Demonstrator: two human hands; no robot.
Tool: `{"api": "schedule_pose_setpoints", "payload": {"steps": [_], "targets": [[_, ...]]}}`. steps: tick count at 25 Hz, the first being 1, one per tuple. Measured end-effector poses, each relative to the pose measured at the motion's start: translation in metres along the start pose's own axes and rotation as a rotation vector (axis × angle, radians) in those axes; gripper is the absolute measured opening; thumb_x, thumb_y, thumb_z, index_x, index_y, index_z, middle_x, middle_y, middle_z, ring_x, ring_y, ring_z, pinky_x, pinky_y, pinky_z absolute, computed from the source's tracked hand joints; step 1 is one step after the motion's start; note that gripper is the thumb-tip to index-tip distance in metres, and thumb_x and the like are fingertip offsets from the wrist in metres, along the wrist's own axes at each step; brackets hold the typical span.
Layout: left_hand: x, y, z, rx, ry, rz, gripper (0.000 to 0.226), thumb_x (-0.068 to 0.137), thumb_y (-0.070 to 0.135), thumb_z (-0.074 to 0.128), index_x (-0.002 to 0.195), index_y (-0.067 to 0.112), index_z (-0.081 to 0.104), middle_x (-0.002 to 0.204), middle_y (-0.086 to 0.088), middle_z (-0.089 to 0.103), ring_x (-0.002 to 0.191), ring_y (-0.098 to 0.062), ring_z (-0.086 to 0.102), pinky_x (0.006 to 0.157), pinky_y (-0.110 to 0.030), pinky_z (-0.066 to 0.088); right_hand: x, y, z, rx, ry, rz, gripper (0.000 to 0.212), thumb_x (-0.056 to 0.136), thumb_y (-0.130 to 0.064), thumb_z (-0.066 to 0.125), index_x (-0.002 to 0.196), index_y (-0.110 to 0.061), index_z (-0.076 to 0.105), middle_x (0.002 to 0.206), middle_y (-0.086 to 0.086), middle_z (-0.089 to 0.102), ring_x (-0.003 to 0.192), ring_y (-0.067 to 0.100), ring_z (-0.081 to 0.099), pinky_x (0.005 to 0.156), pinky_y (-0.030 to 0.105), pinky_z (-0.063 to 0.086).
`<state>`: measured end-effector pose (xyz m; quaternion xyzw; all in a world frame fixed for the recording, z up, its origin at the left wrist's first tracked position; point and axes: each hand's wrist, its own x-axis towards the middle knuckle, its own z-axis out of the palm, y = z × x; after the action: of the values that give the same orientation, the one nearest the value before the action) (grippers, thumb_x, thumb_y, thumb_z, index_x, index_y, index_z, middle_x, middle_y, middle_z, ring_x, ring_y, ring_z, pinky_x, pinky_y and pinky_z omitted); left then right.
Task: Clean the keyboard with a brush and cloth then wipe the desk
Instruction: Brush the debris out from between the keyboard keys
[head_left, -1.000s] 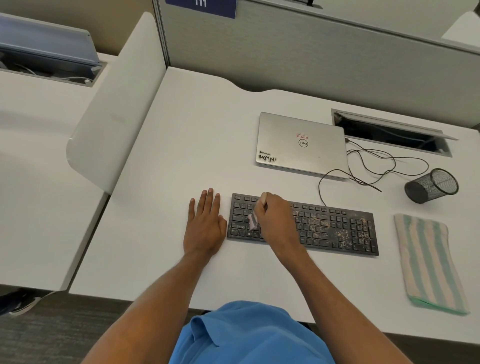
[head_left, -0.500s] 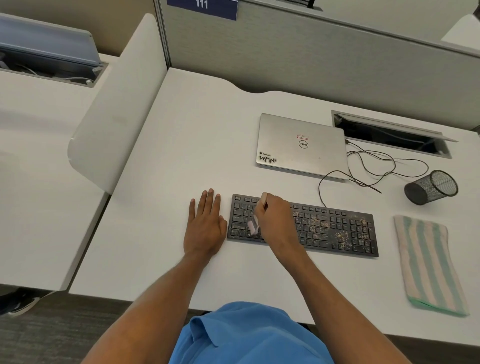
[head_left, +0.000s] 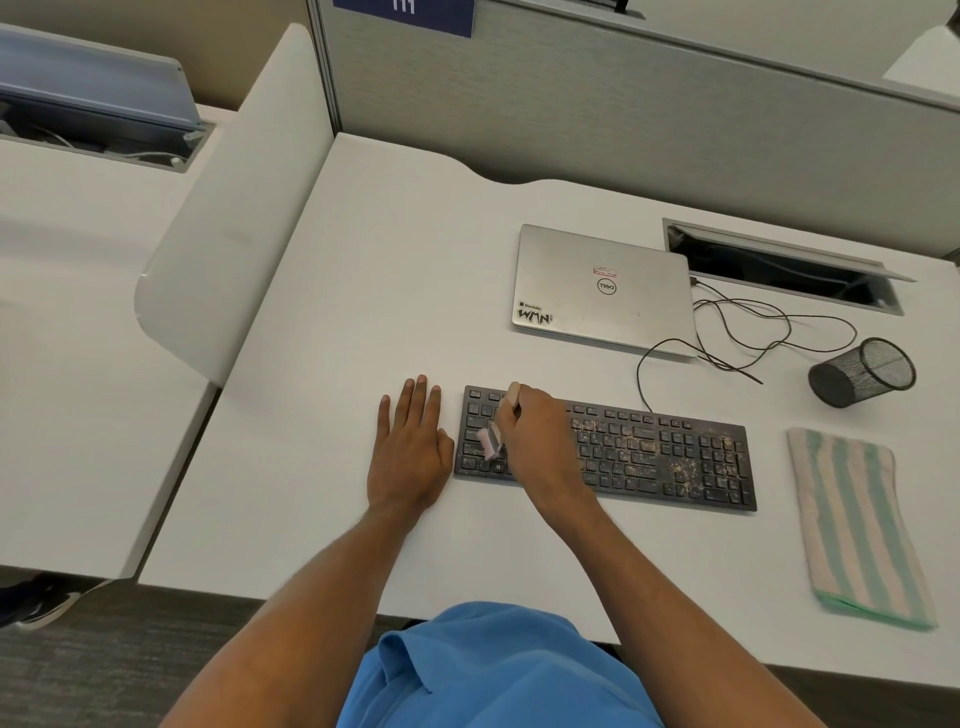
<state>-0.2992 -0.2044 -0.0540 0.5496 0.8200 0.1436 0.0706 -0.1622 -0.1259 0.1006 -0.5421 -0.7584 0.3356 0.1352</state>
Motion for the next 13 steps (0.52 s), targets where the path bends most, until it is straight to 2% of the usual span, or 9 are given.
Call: {"api": "schedule_pose_setpoints", "payload": {"steps": [2,3,6,9,13], "targets": [[0.0,-0.0001,0.0002,-0.001,-0.004,0.0,0.066,0.101,0.031,0.029,0.165,0.012,0.029,0.175,-0.009,0.02,0.163,-0.024,0.013,0.133,-0.051,0.007,0.0032,0.0041,0.0001,-0.008,0.029,0.006,0.031,0.103,-0.015,0.044,0.074,-0.005,0.053,0.064,0.005,0.058,0.053,0.006,0.052,0.05,0.028,0.04],[0.0,-0.0001,0.0003,-0.001,-0.005,0.0,0.066,0.101,0.031,0.03,0.165,0.012,0.029,0.175,-0.009,0.02,0.163,-0.024,0.013,0.133,-0.051,0.007,0.0041,0.0049,-0.001,0.012,0.069,0.01,0.032,0.103,-0.016,0.045,0.073,-0.007,0.052,0.065,0.003,0.057,0.056,0.01,0.049,0.05,0.029,0.038],[0.0009,-0.0004,0.0009,-0.003,-0.002,-0.005,0.067,0.101,0.03,0.031,0.165,0.011,0.031,0.175,-0.009,0.021,0.163,-0.024,0.014,0.133,-0.051,0.008,0.004,0.0021,-0.0047,0.084,0.149,-0.023,0.037,0.105,-0.02,0.044,0.07,-0.008,0.047,0.065,0.002,0.051,0.056,0.008,0.04,0.05,0.021,0.029],[0.0003,-0.0002,0.0009,0.0,-0.002,-0.001,0.066,0.101,0.031,0.03,0.165,0.012,0.03,0.175,-0.009,0.02,0.163,-0.024,0.013,0.133,-0.05,0.007,0.0009,-0.0007,-0.0031,0.091,0.078,-0.047,0.034,0.104,-0.015,0.045,0.072,-0.006,0.049,0.065,0.005,0.055,0.055,-0.001,0.051,0.048,0.017,0.033],[0.0003,-0.0003,0.001,-0.005,0.001,-0.002,0.067,0.101,0.031,0.029,0.165,0.012,0.029,0.175,-0.009,0.02,0.163,-0.023,0.013,0.133,-0.05,0.007,-0.0014,0.002,-0.0013,-0.005,-0.018,-0.009,0.033,0.104,-0.013,0.044,0.073,-0.008,0.051,0.06,-0.001,0.053,0.051,-0.007,0.053,0.046,0.017,0.034]]}}
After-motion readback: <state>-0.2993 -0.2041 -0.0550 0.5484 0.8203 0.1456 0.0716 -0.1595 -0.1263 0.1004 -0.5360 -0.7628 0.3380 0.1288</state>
